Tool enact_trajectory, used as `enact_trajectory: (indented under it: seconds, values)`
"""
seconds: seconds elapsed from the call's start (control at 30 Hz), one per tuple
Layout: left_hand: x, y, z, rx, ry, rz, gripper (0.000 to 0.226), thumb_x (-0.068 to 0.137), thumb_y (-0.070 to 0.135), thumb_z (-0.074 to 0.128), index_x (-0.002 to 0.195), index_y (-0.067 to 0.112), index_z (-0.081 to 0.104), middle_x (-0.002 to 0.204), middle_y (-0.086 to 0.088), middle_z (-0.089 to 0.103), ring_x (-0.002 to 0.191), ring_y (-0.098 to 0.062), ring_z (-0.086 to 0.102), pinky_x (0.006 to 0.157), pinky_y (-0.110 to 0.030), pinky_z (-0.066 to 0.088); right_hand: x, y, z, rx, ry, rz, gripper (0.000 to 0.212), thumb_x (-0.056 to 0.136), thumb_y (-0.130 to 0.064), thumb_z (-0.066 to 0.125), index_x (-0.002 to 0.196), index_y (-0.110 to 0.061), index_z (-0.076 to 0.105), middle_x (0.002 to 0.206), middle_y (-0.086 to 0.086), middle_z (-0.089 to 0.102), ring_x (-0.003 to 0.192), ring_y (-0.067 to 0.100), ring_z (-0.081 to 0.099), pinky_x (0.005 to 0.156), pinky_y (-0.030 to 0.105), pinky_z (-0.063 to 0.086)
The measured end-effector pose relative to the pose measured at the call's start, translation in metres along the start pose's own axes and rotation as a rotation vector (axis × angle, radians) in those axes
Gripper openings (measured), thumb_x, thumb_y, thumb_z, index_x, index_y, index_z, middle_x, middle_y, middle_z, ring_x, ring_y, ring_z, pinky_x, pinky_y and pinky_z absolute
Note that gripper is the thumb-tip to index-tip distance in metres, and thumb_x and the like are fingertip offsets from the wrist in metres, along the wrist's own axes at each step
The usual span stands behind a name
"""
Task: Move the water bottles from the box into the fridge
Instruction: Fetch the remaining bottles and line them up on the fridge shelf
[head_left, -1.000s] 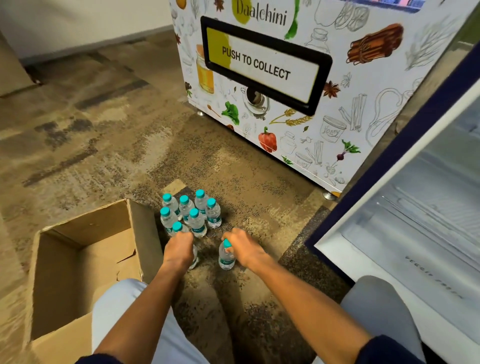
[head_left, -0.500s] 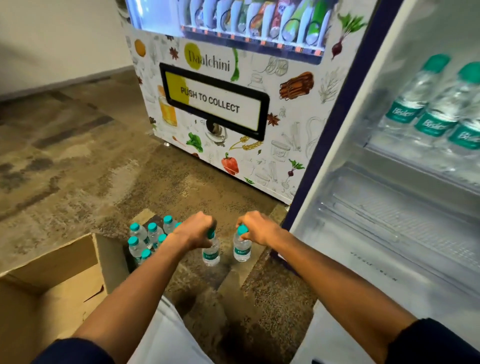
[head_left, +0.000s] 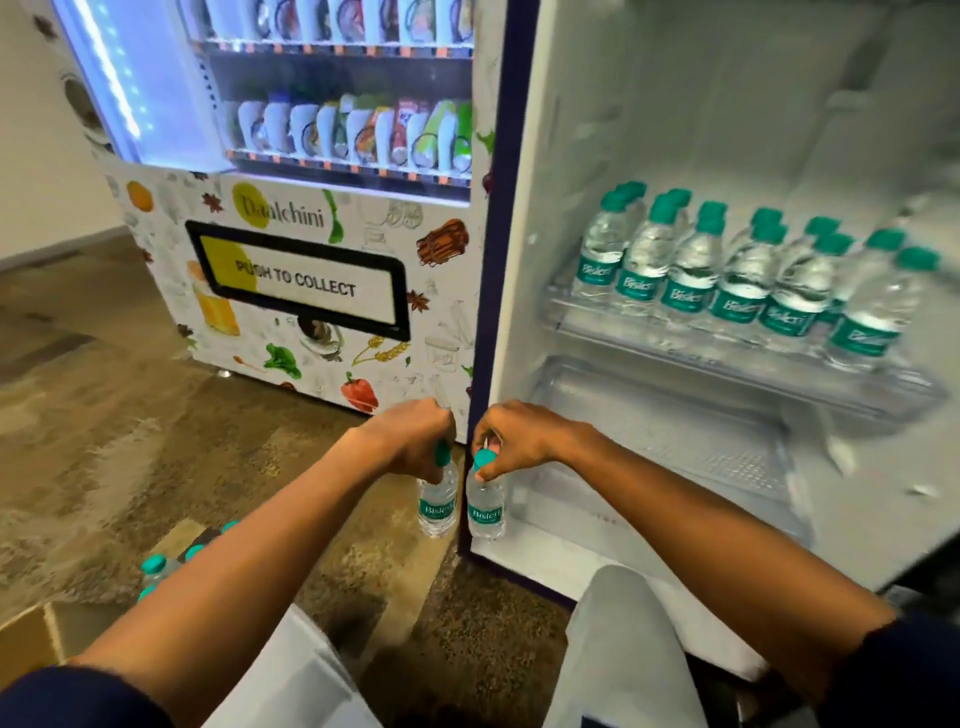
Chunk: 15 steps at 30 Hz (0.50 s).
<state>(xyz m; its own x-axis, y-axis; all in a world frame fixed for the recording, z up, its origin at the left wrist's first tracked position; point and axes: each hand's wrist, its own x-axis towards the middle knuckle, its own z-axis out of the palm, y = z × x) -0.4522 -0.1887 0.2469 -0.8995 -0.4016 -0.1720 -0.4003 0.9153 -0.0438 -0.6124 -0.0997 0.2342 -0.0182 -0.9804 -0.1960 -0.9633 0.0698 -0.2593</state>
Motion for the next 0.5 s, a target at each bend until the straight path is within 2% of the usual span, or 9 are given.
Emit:
enact_trajectory:
  seconds: [0.17,0.33,0.4,0.5]
  values:
    - [0.02,0.027,-0.051,-0.023,0.039,0.119,0.039,0.076,0.032,0.08,0.112,0.02,0.069,0.11,0.002,0.069,0.095,-0.017,0.063,0.08,-0.023,0.049,-0.03,0.028,-0.053,0.063,-0.017,0.012,0.035,0.072,-0.04,0.085,0.097,-0.018,0.076,0.088,-0.007,0.072,0.076,0.01,0.063,0.075,0.032,0.056]
    - [0.038,0.05,-0.102,-0.064,0.07,0.216,0.039,0.075,0.031,0.08,0.109,0.013,0.072,0.106,-0.002,0.072,0.089,-0.017,0.065,0.084,-0.032,0.057,-0.062,0.051,-0.105,0.284,-0.001,0.039,0.015,0.076,-0.021,0.085,0.085,-0.019,0.074,0.064,-0.018,0.067,0.058,-0.002,0.058,0.062,0.022,0.05]
    - [0.045,0.058,-0.12,-0.075,0.076,0.251,0.038,0.076,0.031,0.08,0.109,0.013,0.073,0.104,-0.002,0.072,0.088,-0.016,0.065,0.083,-0.032,0.058,-0.076,0.057,-0.123,0.354,0.02,0.046,0.014,0.078,-0.015,0.083,0.089,-0.012,0.075,0.066,-0.014,0.069,0.059,-0.002,0.06,0.061,0.022,0.052]
    - [0.054,0.066,-0.146,-0.095,0.108,0.296,0.036,0.077,0.03,0.08,0.108,0.014,0.072,0.103,0.0,0.071,0.087,-0.014,0.065,0.082,-0.03,0.058,-0.094,0.068,-0.149,0.434,0.065,0.047,0.017,0.08,-0.009,0.08,0.096,-0.004,0.075,0.08,-0.002,0.074,0.07,0.003,0.065,0.068,0.024,0.056]
